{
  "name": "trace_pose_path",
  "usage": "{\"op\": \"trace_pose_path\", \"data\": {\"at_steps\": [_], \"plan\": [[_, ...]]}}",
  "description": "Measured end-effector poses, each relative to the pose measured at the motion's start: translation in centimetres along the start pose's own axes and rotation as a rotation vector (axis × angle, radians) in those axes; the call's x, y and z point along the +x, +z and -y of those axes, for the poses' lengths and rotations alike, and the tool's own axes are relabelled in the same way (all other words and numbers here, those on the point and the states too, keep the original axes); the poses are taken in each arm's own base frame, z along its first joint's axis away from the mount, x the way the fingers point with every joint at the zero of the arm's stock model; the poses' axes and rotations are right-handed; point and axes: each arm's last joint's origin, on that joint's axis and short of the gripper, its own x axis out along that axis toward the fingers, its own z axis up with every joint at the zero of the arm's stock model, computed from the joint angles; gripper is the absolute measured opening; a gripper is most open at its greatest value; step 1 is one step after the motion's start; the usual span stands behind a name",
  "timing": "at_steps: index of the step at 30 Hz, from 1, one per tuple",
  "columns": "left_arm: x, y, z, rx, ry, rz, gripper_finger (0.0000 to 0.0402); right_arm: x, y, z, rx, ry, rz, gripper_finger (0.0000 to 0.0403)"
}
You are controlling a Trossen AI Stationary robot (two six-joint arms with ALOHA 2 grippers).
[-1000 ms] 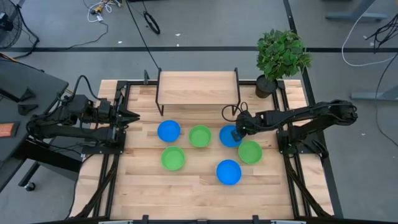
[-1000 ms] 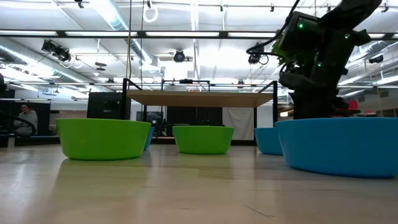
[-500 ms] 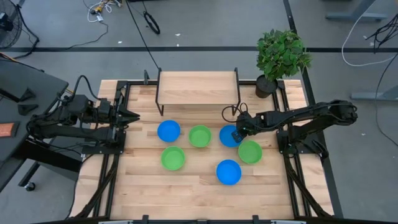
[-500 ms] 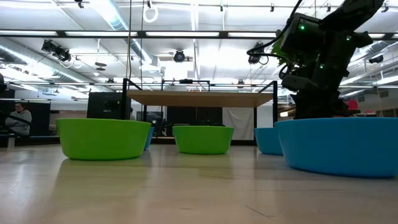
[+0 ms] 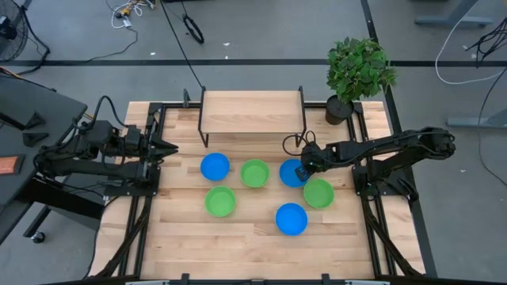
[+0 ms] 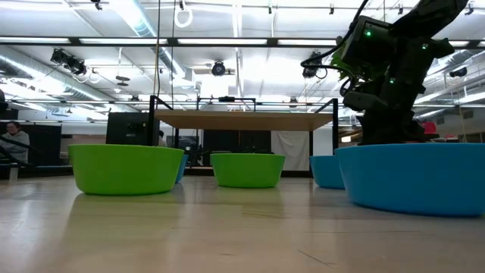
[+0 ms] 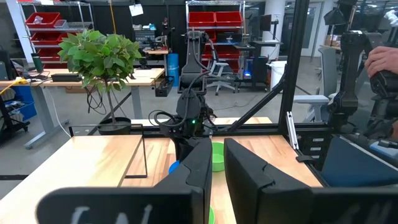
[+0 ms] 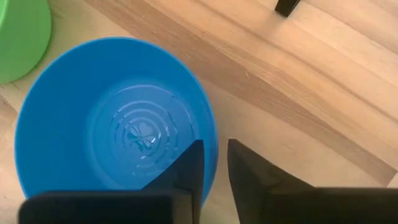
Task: Pick & Place Mini bowls
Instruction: Put the top right blue bowl on the shelf
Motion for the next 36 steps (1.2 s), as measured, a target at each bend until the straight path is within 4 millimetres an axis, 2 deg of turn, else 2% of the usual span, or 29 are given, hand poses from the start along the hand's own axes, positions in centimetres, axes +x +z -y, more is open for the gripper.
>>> {"op": "trace_pose_path", "data": {"at_steps": [14,36], "plan": [[-0.01,0.01,0.0,0.0,0.0,0.001,0.0048,0.0,0.01,-0.02,0.001,0.002,0.001,0.0007],[0.01,-0.01,0.0,0.0,0.0,-0.001,0.0048,-0.01,0.18,-0.22,0.013,0.023,0.019,0.0001]]}}
